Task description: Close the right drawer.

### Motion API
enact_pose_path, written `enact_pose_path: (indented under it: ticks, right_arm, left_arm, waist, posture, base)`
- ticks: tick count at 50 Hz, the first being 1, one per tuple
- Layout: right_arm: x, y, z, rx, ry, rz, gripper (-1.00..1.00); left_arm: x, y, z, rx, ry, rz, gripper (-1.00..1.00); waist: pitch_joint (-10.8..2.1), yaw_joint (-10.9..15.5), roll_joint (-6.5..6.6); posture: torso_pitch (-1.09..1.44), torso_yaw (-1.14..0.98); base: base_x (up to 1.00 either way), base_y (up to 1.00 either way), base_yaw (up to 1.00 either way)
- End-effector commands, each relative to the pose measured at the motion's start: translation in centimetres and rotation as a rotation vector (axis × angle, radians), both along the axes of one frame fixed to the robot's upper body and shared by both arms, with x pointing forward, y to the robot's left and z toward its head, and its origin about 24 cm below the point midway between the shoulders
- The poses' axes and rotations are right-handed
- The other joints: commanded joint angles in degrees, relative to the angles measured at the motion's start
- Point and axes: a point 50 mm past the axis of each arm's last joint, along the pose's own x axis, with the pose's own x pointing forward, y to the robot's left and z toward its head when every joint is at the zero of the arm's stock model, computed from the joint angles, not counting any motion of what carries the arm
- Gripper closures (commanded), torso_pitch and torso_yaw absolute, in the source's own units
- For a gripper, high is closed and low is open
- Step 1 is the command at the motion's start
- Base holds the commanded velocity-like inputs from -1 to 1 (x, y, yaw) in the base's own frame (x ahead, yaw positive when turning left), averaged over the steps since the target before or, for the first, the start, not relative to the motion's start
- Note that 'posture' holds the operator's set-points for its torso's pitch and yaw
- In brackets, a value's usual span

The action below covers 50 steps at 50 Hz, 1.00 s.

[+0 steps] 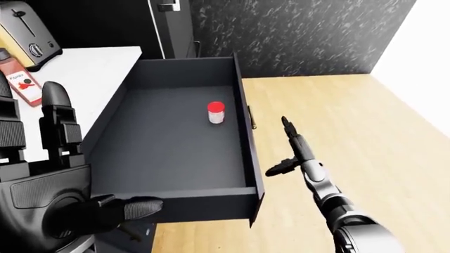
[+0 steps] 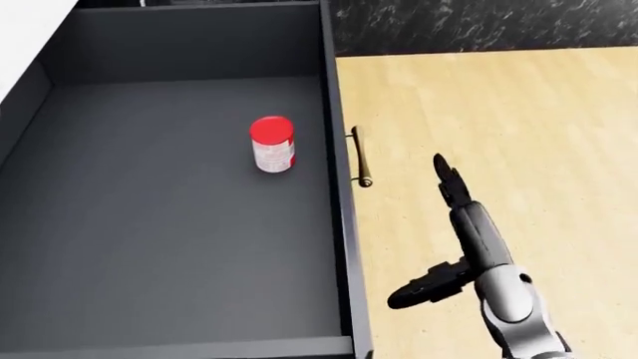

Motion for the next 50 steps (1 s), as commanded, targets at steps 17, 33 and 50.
enact_pose_path:
  ticks: [17,33,50]
  right_arm:
    - [2.1,4.4,2.8,-0.083,-0.060,0.181,-1.00]
    - [1.9,6.9,2.4,-0.080,-0.045,0.265,-1.00]
    - [1.6,8.9,2.3,-0.085,-0.041,0.334,-1.00]
  left_arm:
    - [-0.6,-0.1,0.8,0.025,-0.055,-0.007,-1.00]
    - [-0.6,-0.1,0.9,0.024,-0.055,-0.007,-1.00]
    - [-0.6,-0.1,1.0,0.022,-0.056,-0.007,-1.00]
  waist:
    - [-0.69,-0.18,0.11]
    - [-0.67,-0.59,0.42]
    - [-0.76,-0.77,0.29]
  posture:
    - [0.00,0.00]
    - [0.00,0.00]
    - [0.00,0.00]
  base:
    - [0.00,0.00,0.00]
    - [0.00,0.00,0.00]
    - [0.00,0.00,0.00]
